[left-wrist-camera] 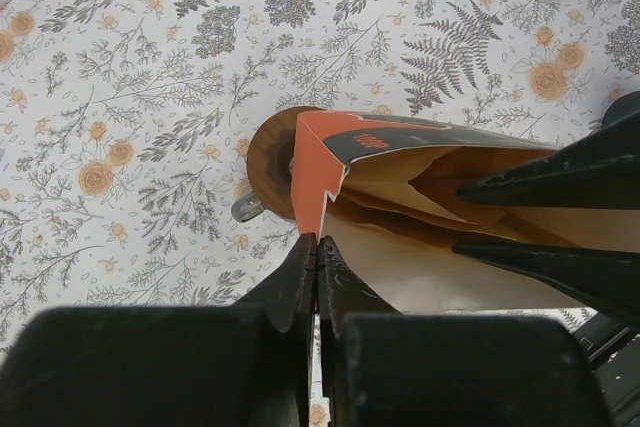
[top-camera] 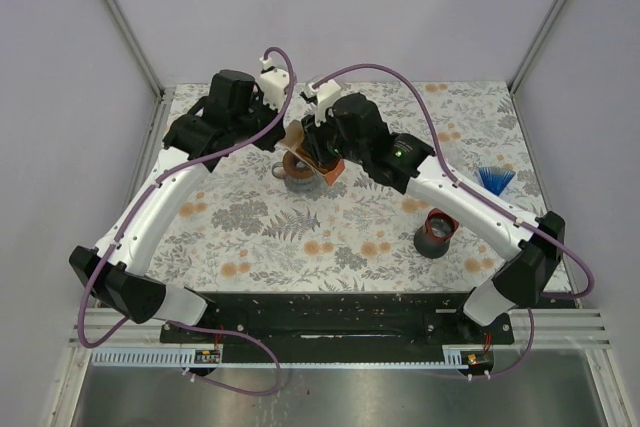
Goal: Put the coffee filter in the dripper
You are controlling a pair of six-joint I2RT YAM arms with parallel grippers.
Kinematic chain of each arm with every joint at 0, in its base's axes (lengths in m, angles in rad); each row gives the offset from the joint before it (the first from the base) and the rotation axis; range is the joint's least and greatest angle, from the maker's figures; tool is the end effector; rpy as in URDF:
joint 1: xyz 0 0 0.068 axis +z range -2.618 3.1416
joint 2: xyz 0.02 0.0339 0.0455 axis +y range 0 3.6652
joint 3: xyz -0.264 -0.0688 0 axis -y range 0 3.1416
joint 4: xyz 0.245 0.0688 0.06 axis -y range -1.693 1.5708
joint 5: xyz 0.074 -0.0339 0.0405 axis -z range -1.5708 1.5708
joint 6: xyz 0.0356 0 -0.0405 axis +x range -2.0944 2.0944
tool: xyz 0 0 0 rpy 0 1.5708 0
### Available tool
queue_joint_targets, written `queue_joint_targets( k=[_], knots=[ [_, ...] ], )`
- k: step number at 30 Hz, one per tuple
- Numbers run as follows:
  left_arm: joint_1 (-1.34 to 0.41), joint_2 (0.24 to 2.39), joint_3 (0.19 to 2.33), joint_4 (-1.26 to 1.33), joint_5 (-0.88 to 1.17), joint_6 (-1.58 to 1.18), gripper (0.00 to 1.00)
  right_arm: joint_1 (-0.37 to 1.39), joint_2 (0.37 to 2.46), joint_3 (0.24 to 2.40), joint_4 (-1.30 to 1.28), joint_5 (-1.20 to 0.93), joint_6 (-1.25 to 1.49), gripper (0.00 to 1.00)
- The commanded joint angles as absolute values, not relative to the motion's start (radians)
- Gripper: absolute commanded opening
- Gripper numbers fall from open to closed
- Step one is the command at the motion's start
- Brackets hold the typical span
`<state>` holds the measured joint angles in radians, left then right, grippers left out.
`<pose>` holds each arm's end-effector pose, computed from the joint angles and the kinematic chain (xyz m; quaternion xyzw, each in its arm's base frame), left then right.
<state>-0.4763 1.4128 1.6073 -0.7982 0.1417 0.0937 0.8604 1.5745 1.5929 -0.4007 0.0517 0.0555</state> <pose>0.2618 -0.1407 0.4184 0.2799 0.8383 -0.1497 0.4434 0.2404 0.2766 0.4011 -0.3111 0.7678 0.2282 0.5115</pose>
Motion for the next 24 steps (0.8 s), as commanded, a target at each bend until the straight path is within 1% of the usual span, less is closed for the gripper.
queue_joint_targets(
  k=[1, 5, 11, 12, 15, 16, 19, 24],
  knots=[
    [-0.480, 1.376, 1.605, -0.749, 0.141, 0.066, 0.00, 0.865, 1.609, 1.652, -0.387, 0.094, 0.078, 0.34],
    [-0.480, 1.368, 1.601, -0.749, 0.150, 0.063, 0.00, 0.865, 1.643, 1.678, -0.385, 0.112, 0.078, 0.36],
    [-0.480, 1.356, 1.591, -0.749, 0.158, 0.064, 0.00, 0.865, 1.666, 1.683, -0.371, 0.184, 0.060, 0.30],
    [-0.480, 1.356, 1.591, -0.749, 0.156, 0.064, 0.00, 0.865, 1.669, 1.684, -0.368, 0.186, 0.055, 0.26],
    [-0.480, 1.359, 1.585, -0.750, 0.156, 0.069, 0.00, 0.865, 1.669, 1.689, -0.361, 0.166, 0.049, 0.10],
    [-0.480, 1.364, 1.585, -0.749, 0.155, 0.069, 0.00, 0.865, 1.664, 1.693, -0.359, 0.154, 0.049, 0.06],
    [-0.480, 1.376, 1.583, -0.749, 0.140, 0.078, 0.00, 0.865, 1.652, 1.700, -0.345, 0.112, 0.028, 0.00],
    [-0.479, 1.391, 1.582, -0.749, 0.115, 0.092, 0.00, 0.865, 1.597, 1.703, -0.325, 0.040, -0.024, 0.00]
  ],
)
